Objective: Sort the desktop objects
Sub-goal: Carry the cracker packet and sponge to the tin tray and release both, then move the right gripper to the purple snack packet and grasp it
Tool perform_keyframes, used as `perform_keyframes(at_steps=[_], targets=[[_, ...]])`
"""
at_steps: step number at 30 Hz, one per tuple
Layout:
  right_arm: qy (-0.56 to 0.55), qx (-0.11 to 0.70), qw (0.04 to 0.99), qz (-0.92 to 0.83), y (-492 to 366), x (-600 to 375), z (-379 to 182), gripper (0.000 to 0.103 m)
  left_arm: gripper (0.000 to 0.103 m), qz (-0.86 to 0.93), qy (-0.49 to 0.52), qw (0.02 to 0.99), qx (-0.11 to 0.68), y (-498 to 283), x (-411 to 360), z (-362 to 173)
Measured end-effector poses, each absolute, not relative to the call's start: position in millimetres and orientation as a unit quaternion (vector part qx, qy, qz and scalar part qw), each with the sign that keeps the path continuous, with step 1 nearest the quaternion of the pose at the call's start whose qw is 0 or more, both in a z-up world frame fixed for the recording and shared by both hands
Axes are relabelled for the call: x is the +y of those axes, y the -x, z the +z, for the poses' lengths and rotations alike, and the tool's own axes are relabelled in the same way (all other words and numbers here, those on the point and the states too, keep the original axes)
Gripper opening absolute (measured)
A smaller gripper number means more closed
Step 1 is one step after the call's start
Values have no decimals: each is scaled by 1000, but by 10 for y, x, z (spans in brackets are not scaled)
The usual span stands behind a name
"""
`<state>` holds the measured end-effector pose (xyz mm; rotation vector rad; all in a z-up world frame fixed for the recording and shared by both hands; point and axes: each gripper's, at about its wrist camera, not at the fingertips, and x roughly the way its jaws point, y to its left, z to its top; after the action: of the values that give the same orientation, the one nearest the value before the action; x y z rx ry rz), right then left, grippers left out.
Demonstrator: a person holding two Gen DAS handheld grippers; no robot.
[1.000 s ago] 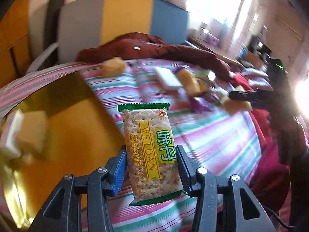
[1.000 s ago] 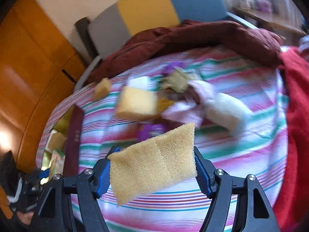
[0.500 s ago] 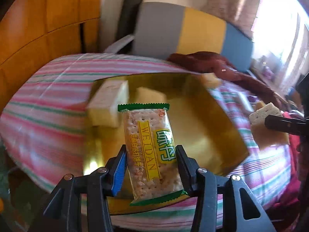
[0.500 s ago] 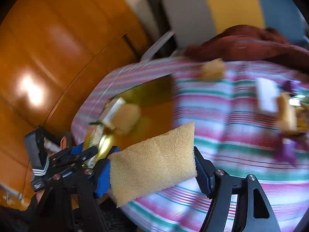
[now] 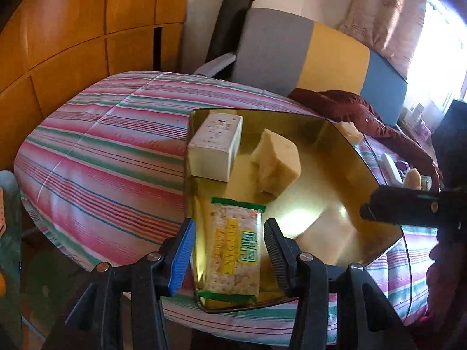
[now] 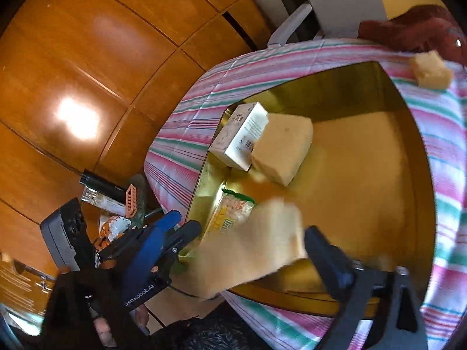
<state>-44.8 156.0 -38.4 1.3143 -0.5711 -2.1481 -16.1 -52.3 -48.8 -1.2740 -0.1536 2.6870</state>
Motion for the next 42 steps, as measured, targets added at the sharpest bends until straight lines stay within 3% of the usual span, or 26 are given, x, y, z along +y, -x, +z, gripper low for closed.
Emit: perform_keyframes(at_steps=[6, 18, 28, 42], targets=[[-490, -206, 249, -810, 355, 1638, -421, 102, 49, 900, 426, 73, -58, 161, -575, -444], [-440, -114, 152, -878, 58, 1908, -212, 102, 50, 912, 398, 96, -3, 44, -253, -188], [-430, -116, 83, -892, -134, 2431, -282, 102, 50, 911, 392, 121, 37, -56, 45, -140], [-453, -181, -36, -872, -493, 3426, -593, 102, 50, 895, 412, 165, 51, -73, 354, -221]])
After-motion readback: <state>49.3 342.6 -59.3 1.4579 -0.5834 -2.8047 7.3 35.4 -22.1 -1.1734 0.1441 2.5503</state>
